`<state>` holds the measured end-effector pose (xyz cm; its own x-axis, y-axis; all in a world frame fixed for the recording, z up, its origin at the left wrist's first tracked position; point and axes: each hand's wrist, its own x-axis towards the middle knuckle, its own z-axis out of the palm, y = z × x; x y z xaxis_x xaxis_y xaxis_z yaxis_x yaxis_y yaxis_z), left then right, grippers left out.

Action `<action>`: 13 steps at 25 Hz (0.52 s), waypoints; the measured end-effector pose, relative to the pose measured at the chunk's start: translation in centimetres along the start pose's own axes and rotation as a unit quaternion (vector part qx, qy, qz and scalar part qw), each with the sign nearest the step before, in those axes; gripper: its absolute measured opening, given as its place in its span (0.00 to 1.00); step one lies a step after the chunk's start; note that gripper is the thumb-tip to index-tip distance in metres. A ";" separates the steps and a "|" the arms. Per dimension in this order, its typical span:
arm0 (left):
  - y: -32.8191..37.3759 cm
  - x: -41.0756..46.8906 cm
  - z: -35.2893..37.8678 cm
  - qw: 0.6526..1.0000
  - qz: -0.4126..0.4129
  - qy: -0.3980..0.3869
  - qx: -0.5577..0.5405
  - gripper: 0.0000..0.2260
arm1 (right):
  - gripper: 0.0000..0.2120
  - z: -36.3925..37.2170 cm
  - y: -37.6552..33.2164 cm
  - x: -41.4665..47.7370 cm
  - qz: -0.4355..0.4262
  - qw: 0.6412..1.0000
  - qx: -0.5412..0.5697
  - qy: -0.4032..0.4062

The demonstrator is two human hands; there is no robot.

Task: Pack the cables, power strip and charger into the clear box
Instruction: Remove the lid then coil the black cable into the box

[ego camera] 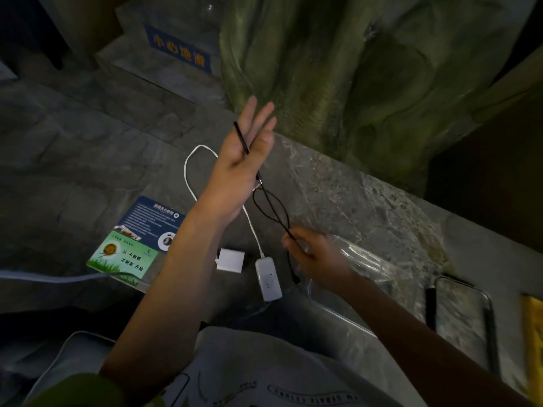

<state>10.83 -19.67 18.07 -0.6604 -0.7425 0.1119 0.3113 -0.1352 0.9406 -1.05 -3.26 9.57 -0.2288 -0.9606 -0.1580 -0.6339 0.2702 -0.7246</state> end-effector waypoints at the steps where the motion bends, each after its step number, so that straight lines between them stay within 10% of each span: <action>1: 0.2 0.3 -0.1 1.000 0.008 0.010 0.008 0.29 | 0.06 -0.1 0.7 -0.3 0.013 1.000 -0.003 0.008; 13: -0.2 1.1 0.9 0.983 -0.011 -0.056 0.177 0.28 | 0.09 -6.4 -1.1 -3.3 -0.094 0.985 0.039 0.139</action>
<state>9.41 -19.89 18.35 -0.7419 -0.6621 0.1057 0.0516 0.1008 0.9936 -4.32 0.07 15.13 -0.3130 -0.9351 0.1664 -0.6278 0.0722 -0.7750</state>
